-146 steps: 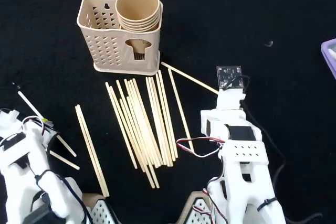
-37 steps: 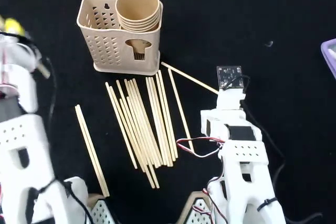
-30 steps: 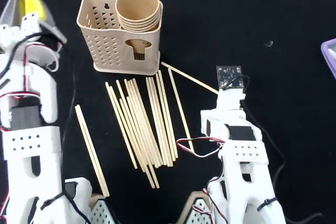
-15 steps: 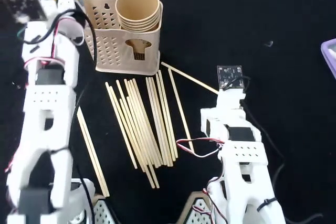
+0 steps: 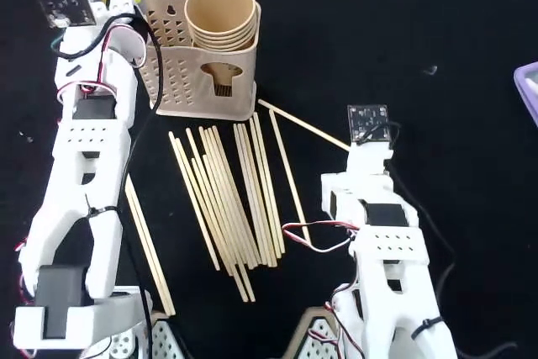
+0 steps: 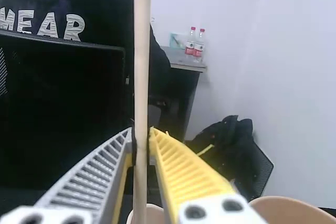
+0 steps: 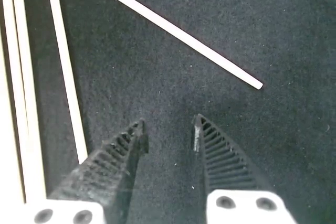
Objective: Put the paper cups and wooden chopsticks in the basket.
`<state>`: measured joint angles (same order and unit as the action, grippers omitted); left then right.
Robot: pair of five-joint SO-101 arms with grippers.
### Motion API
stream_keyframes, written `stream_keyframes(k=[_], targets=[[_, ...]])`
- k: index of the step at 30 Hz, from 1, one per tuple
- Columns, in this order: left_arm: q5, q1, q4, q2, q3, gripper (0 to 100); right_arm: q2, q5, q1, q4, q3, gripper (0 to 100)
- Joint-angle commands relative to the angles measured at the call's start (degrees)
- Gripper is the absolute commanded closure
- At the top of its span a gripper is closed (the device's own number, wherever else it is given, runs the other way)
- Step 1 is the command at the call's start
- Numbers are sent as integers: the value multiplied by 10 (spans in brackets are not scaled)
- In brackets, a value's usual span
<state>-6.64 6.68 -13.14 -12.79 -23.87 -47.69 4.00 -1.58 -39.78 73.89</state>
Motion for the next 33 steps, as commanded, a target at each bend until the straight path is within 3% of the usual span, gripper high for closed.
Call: stream_keyframes(k=[1, 11, 17, 22, 29, 33], targets=[[1, -1, 8, -6, 38, 899, -3, 23, -9, 11, -2, 843], [1, 0, 251, -116, 38, 898, -3, 25, -4, 11, -2, 843], [1, 66, 437, -264, -15, 898, -3, 28, 19, -3, -7, 839], [1, 145, 576, -418, -160, 898, -3, 61, 33, -68, -43, 838], [2, 194, 496, -591, -458, 898, -3, 59, 149, -123, -75, 821], [1, 195, 455, -665, -565, 898, -1, 59, 214, -117, -71, 772]])
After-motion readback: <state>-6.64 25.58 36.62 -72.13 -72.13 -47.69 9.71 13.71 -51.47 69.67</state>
